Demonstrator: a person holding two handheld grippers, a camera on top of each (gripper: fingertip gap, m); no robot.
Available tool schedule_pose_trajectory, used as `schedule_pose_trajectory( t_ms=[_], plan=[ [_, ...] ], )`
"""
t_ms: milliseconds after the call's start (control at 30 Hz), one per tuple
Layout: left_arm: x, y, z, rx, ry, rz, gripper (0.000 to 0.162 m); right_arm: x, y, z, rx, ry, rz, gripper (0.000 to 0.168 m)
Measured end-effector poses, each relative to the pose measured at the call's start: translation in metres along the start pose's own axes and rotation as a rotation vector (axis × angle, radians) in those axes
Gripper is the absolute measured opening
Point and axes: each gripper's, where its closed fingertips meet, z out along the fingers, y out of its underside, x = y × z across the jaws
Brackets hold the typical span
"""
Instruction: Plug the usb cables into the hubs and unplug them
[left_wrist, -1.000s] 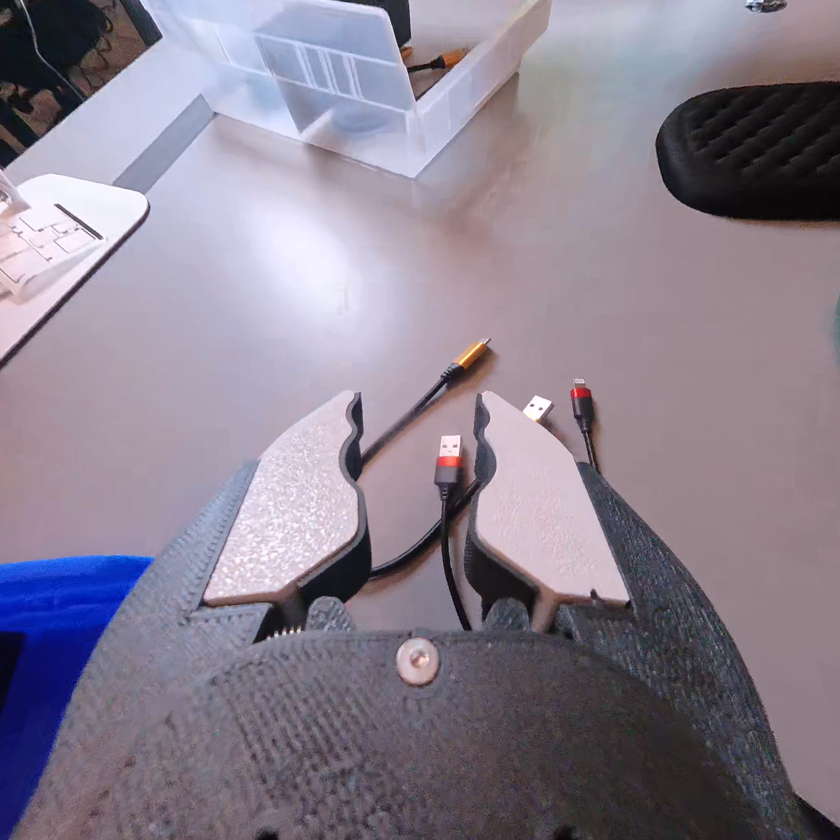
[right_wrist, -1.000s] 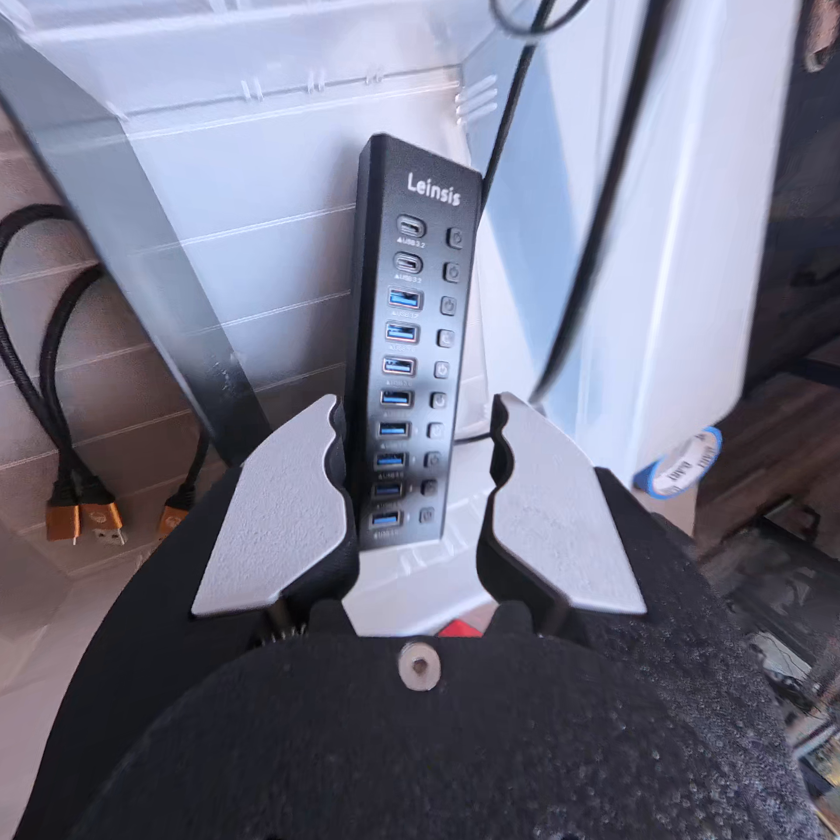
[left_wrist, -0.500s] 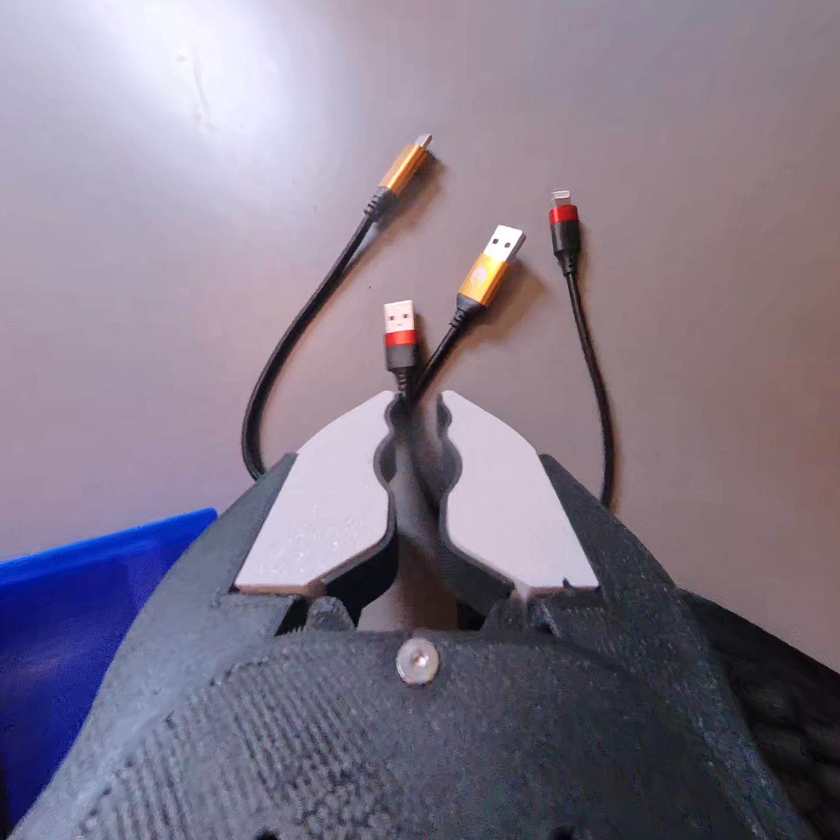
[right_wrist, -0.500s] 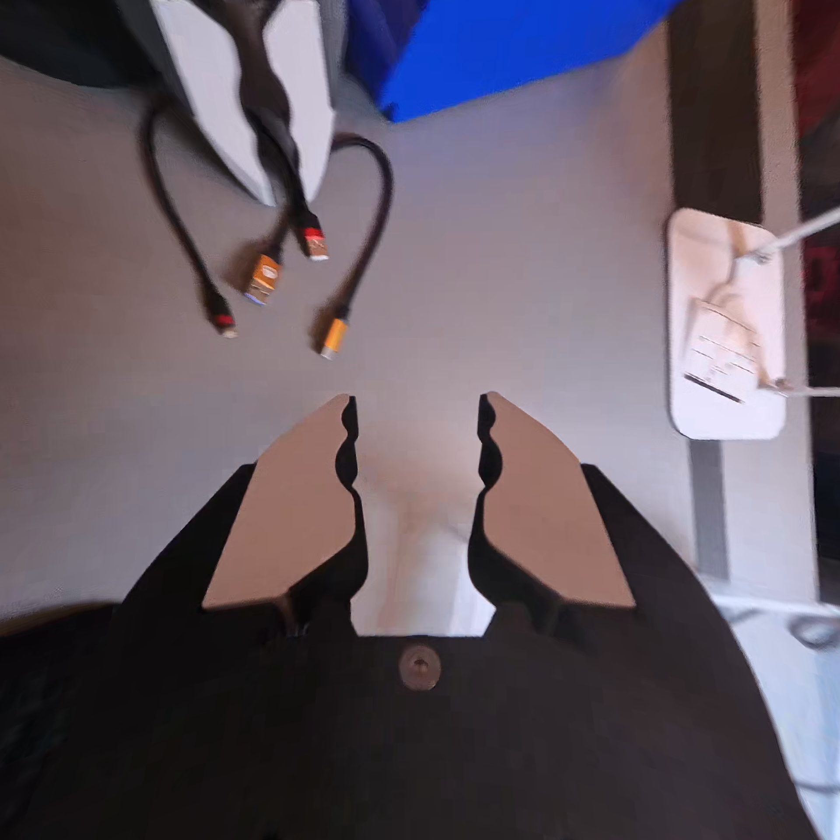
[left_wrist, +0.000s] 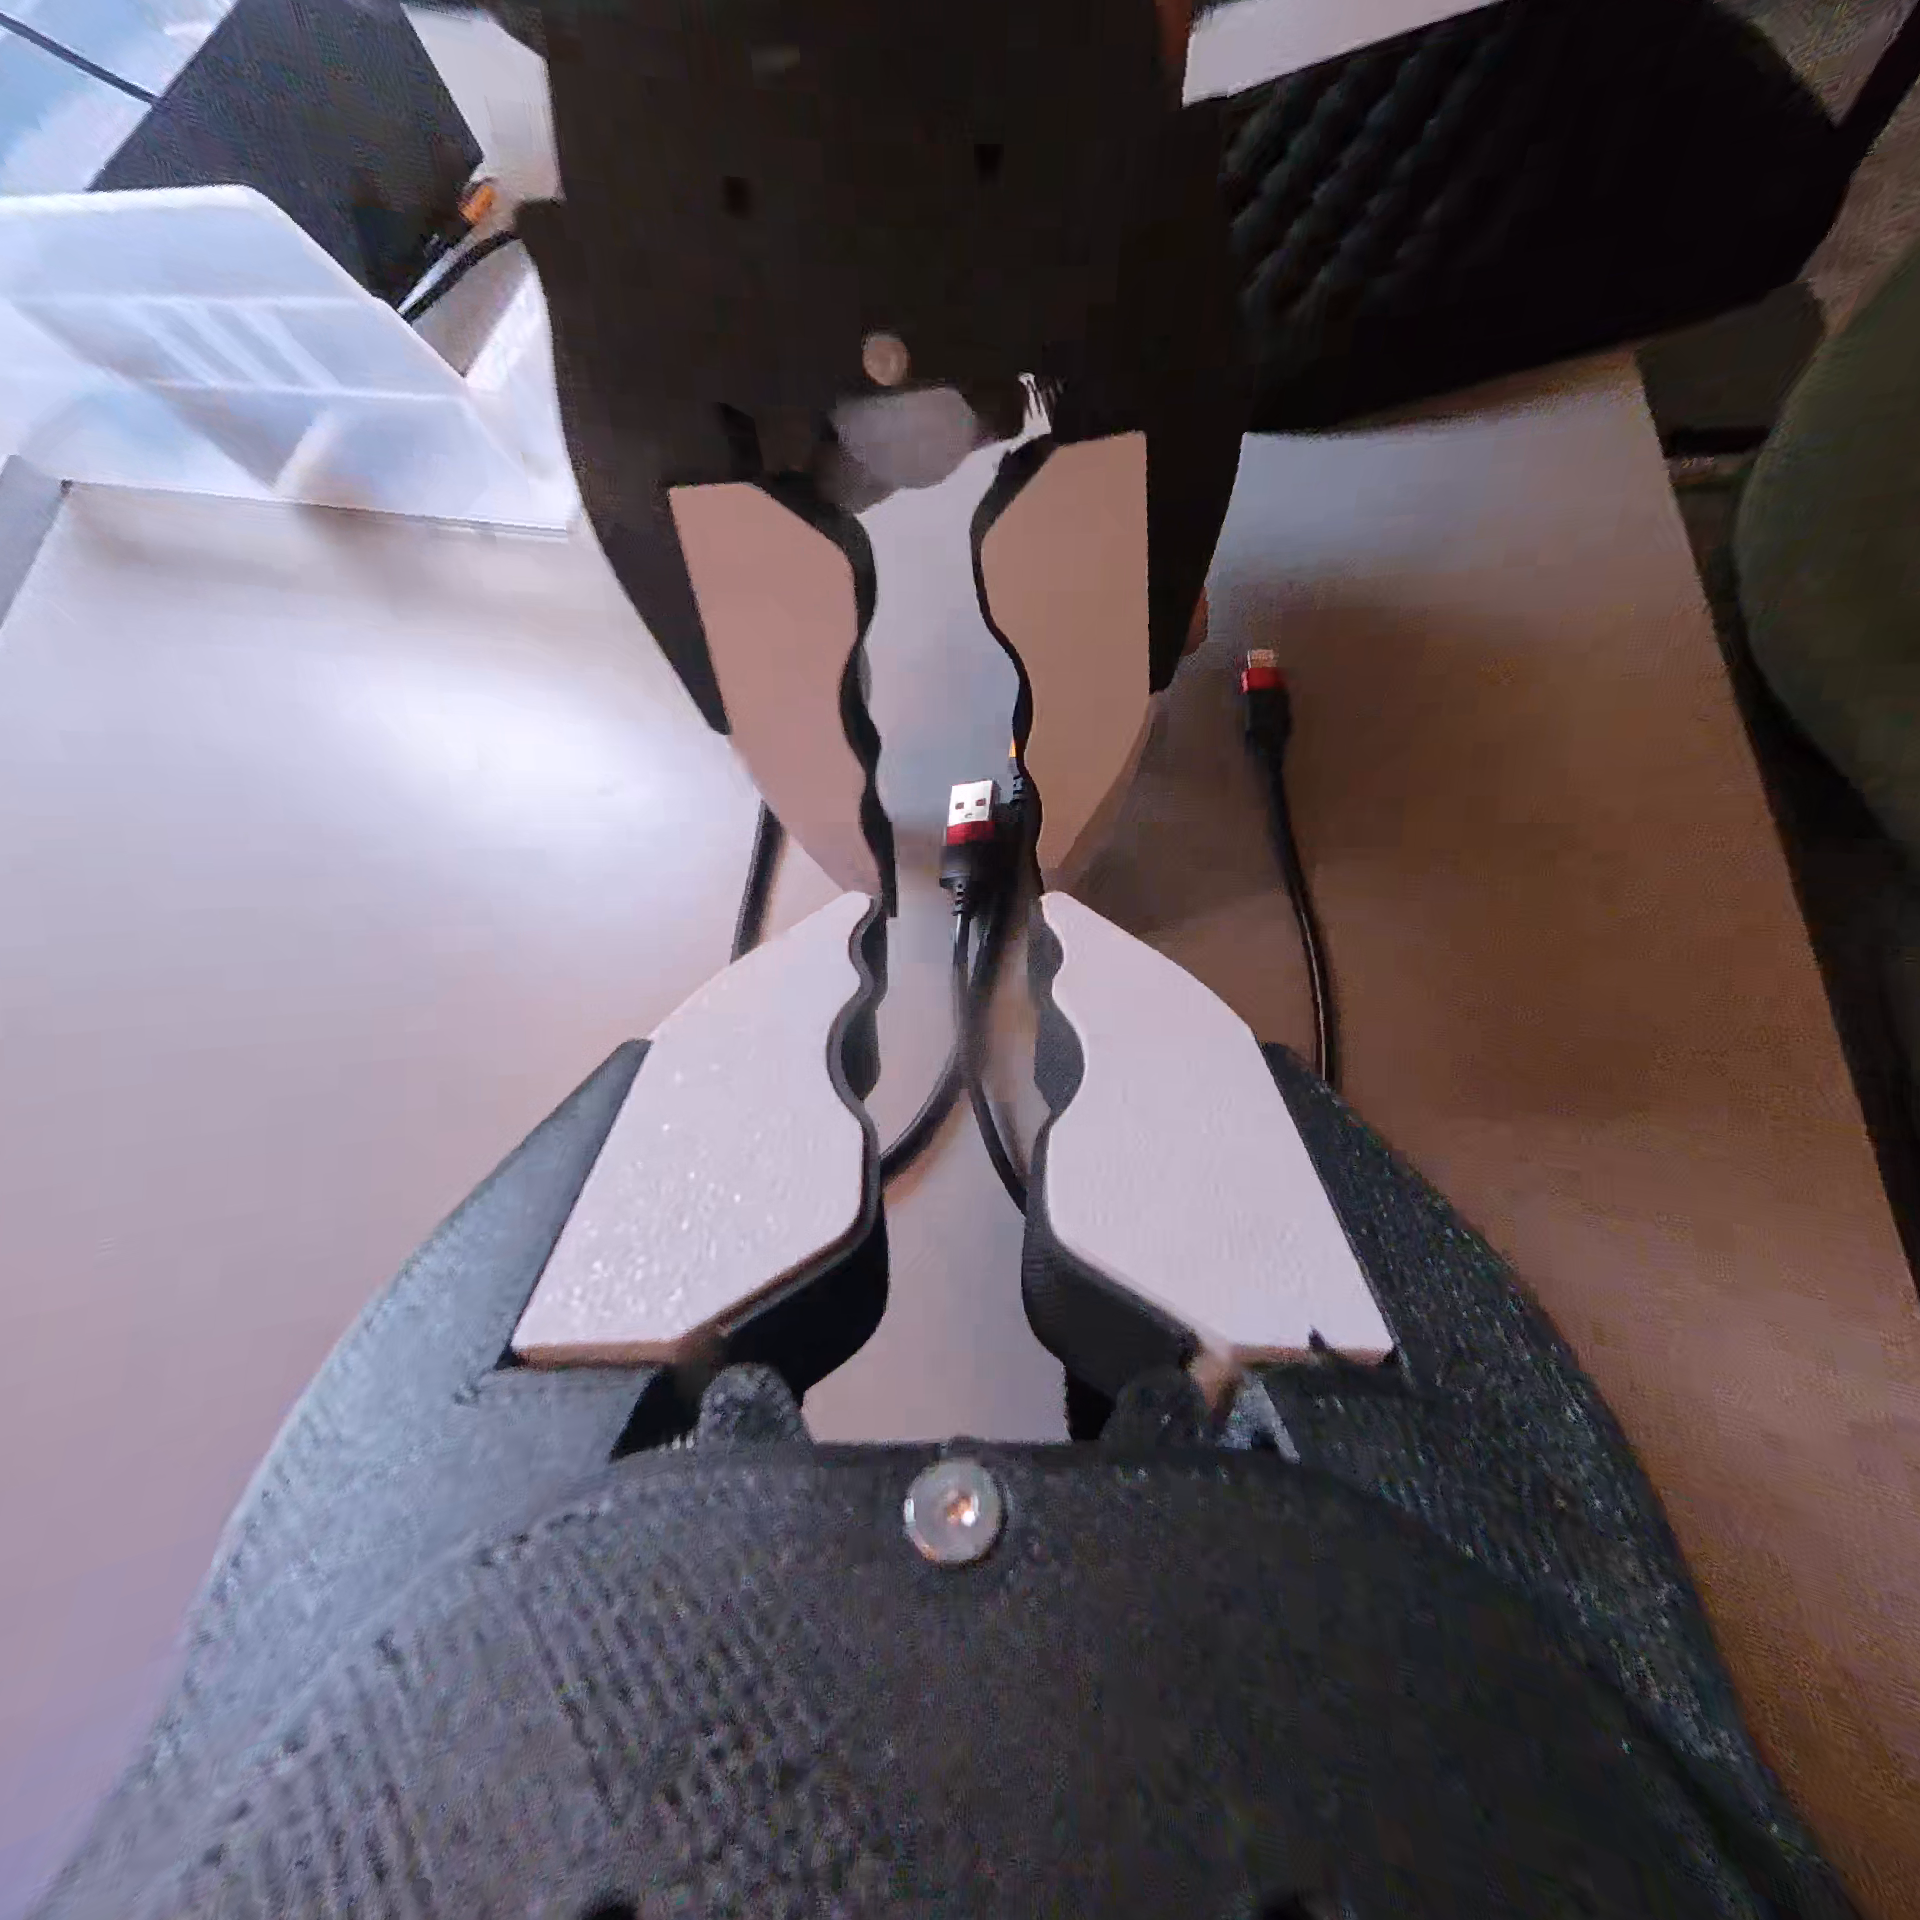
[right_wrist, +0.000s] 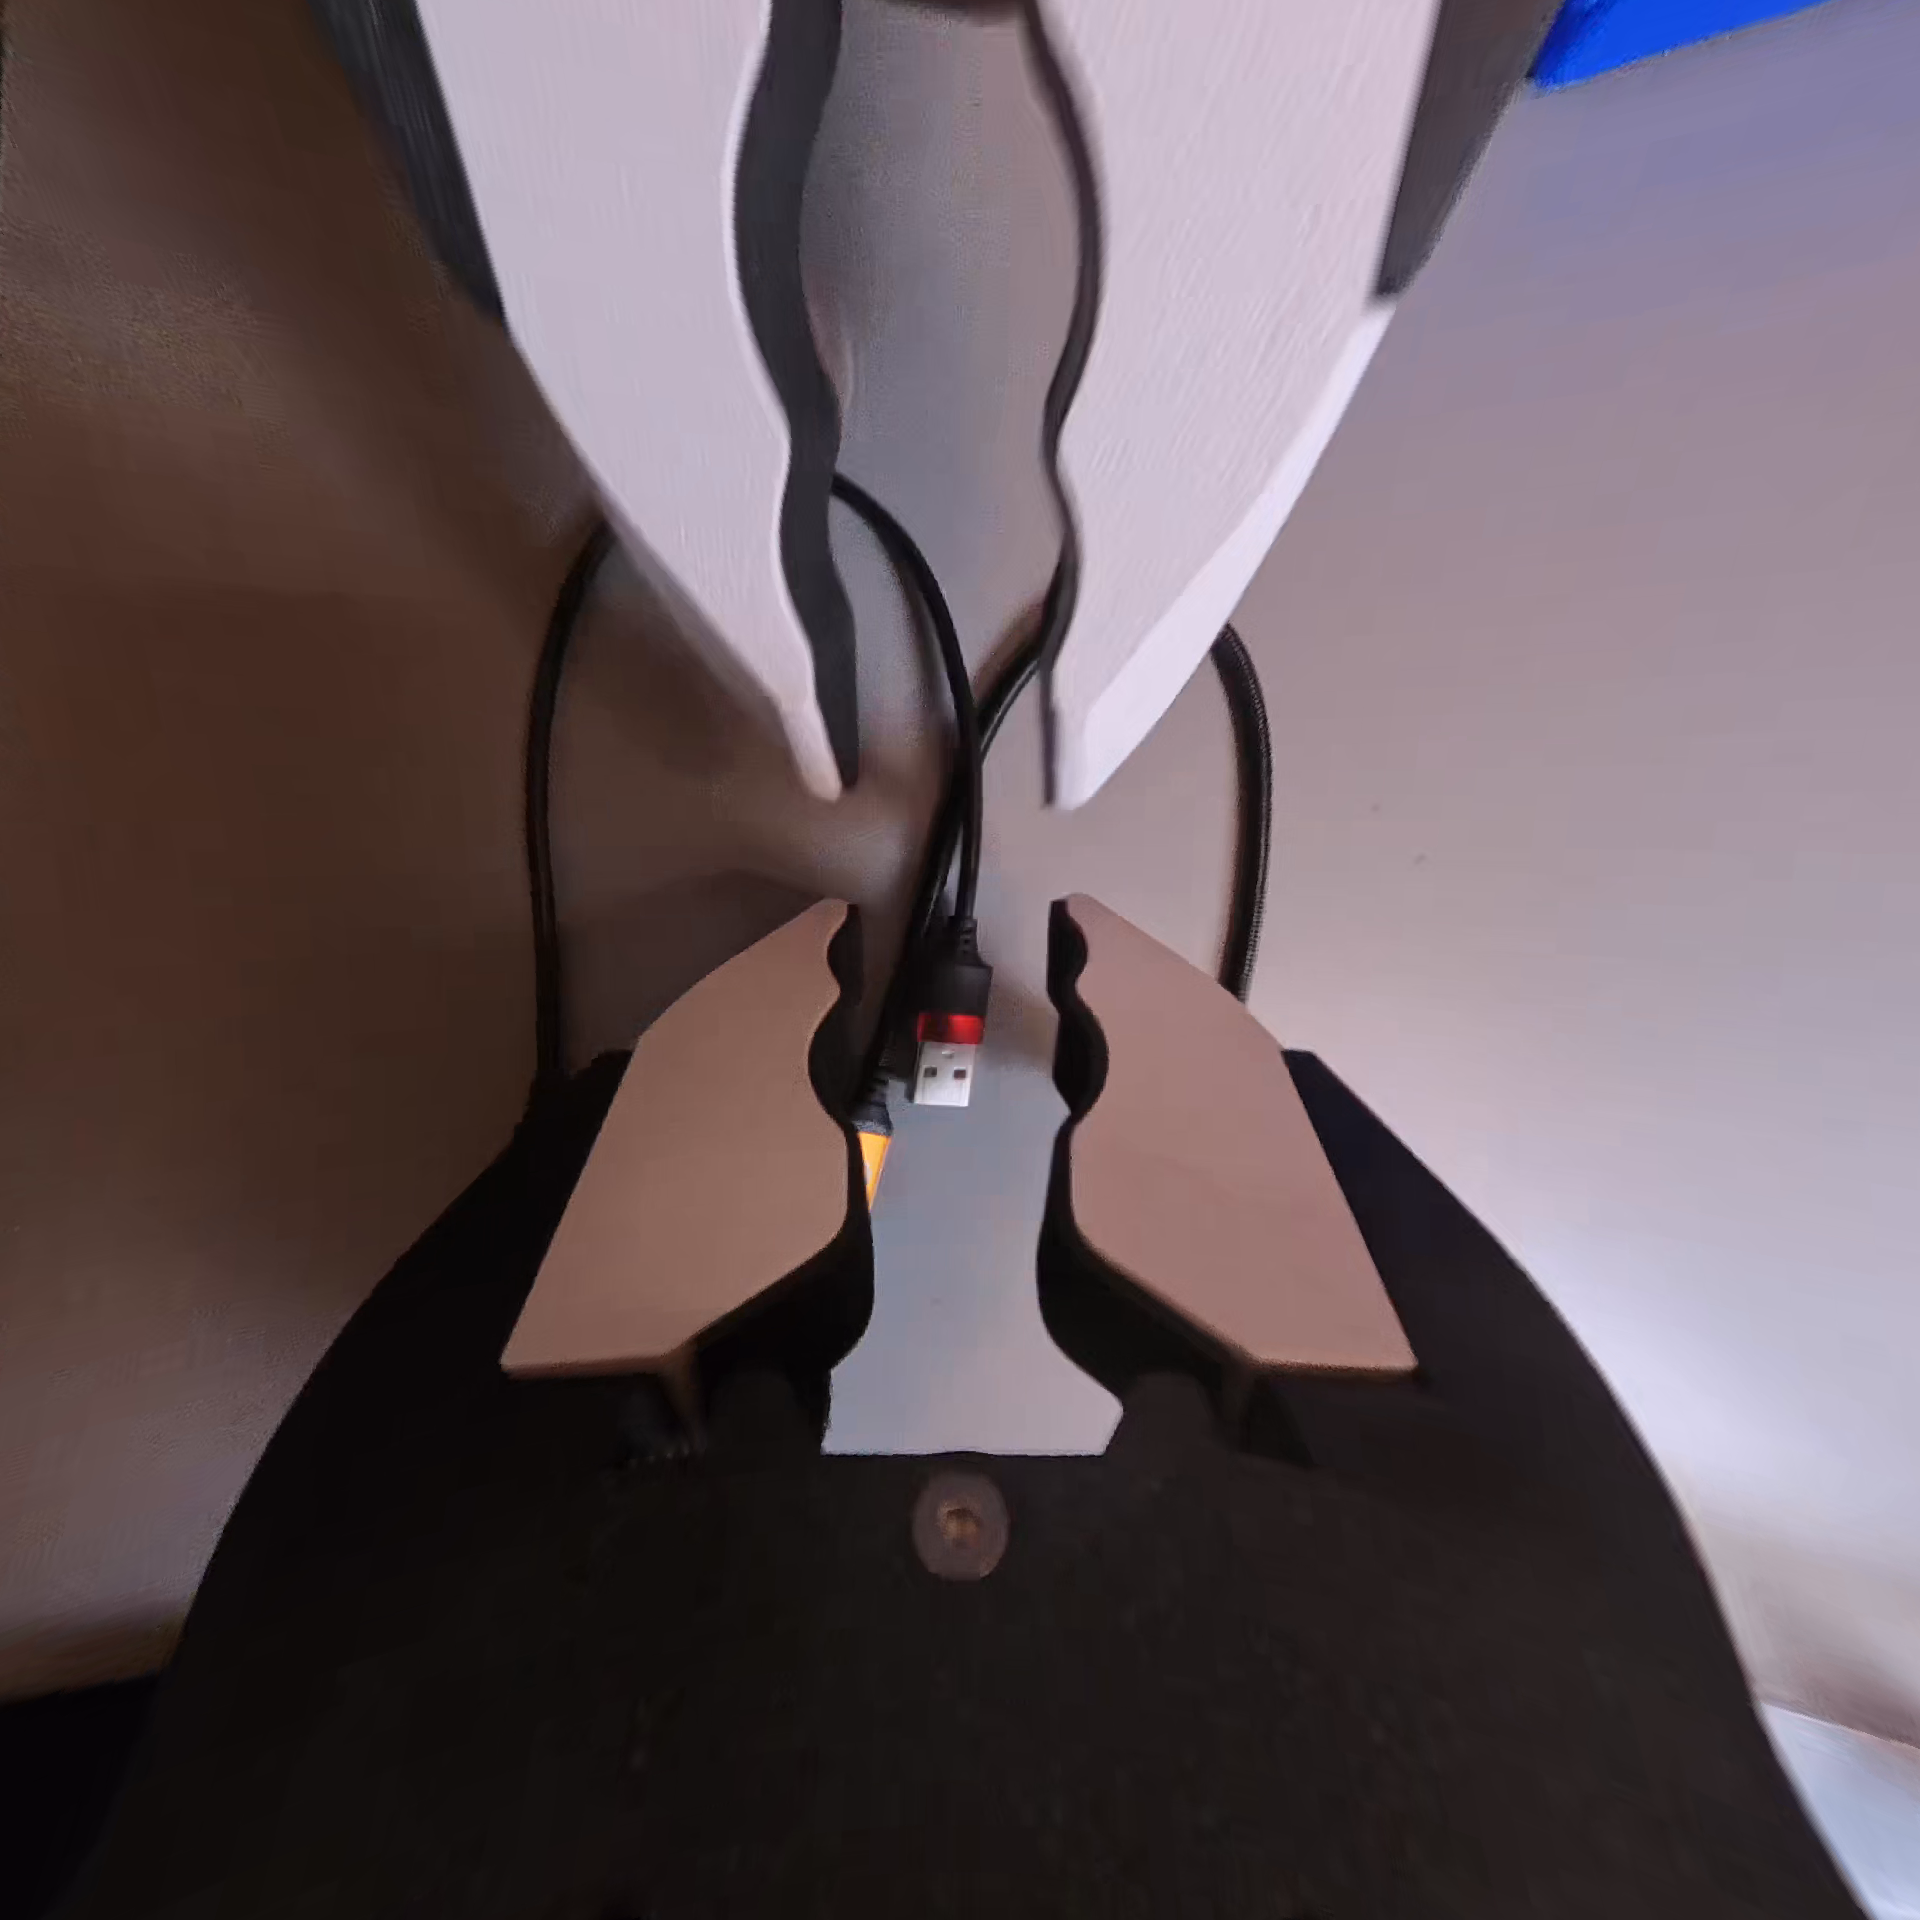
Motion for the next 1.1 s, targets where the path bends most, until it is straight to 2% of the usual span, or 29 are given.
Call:
schedule_pose_trajectory(
  t_ms=[67,267,333,433,600,700,800,900,1000,1100],
  plan=[
    [-0.009,0.004,-0.011,0.011,-0.029,-0.024,0.027,0.0,0.008,0.004,-0.033,0.007,-0.006,0.027],
    [-0.032,0.022,-0.037,-0.006,-0.116,-0.057,0.027,-0.004,0.004,0.008,-0.065,-0.054,0.051,0.031],
    [-0.037,0.023,-0.042,0.0,-0.139,-0.063,0.026,-0.004,-0.002,0.013,-0.079,-0.076,0.099,0.025],
    [-0.038,0.028,-0.044,-0.008,-0.155,-0.062,0.024,-0.003,-0.004,0.015,-0.107,-0.091,0.123,0.006],
    [-0.036,0.039,-0.039,-0.055,-0.155,-0.045,0.021,-0.007,0.005,0.01,-0.162,-0.089,0.089,0.004],
    [-0.036,0.038,-0.041,-0.043,-0.161,-0.038,0.02,-0.016,0.006,-0.004,-0.098,-0.092,0.101,0.004],
    [-0.042,0.032,-0.047,-0.01,-0.198,-0.041,0.019,-0.015,-0.001,-0.04,0.02,-0.049,0.133,0.004],
    [-0.052,0.023,-0.055,0.051,-0.244,-0.071,0.018,-0.001,-0.008,-0.097,0.112,0.057,0.16,0.003],
    [-0.056,0.018,-0.058,0.085,-0.261,-0.091,0.017,0.031,-0.004,-0.168,0.139,0.248,0.176,0.004],
    [-0.055,0.02,-0.055,0.065,-0.263,-0.08,0.016,0.075,0.021,-0.234,0.056,0.506,0.184,0.004]
  ],
)
